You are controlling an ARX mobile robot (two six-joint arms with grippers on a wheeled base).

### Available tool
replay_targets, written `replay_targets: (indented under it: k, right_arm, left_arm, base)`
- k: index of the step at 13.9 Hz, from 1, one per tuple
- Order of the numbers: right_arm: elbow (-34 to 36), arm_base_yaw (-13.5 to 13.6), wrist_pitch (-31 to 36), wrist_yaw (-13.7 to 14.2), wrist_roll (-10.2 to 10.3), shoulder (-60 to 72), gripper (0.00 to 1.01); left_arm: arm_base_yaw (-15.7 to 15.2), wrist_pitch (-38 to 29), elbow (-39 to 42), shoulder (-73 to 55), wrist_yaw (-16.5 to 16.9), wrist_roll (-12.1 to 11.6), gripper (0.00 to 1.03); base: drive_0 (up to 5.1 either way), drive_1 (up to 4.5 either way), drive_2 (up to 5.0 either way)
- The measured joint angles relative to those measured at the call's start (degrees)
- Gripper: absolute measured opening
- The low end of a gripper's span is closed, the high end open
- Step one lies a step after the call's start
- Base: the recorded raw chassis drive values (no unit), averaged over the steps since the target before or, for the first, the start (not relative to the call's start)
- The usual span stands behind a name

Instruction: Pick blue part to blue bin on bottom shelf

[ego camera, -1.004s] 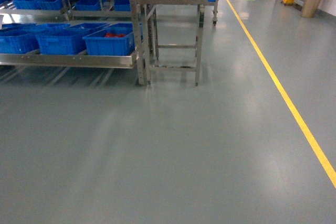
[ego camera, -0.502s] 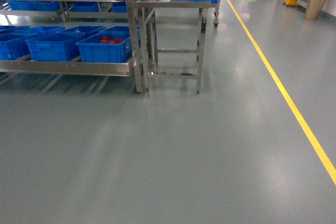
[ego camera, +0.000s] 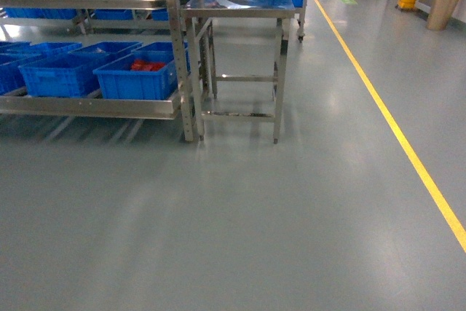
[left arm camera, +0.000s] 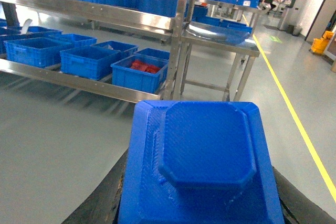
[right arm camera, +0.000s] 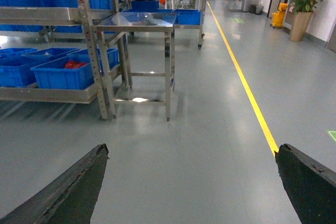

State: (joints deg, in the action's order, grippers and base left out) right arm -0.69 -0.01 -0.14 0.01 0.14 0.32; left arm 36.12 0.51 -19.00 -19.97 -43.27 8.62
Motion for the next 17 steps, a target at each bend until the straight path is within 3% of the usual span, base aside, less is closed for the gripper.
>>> replay_targets:
  k: [17]
  right_arm:
    - [0.0, 0.0, 0.0, 0.0, 0.0, 0.0, 0.98]
  left_arm:
    - [0.0, 0.0, 0.0, 0.0, 0.0, 0.0, 0.43]
  base:
    - [0.0, 3.95, -4.0]
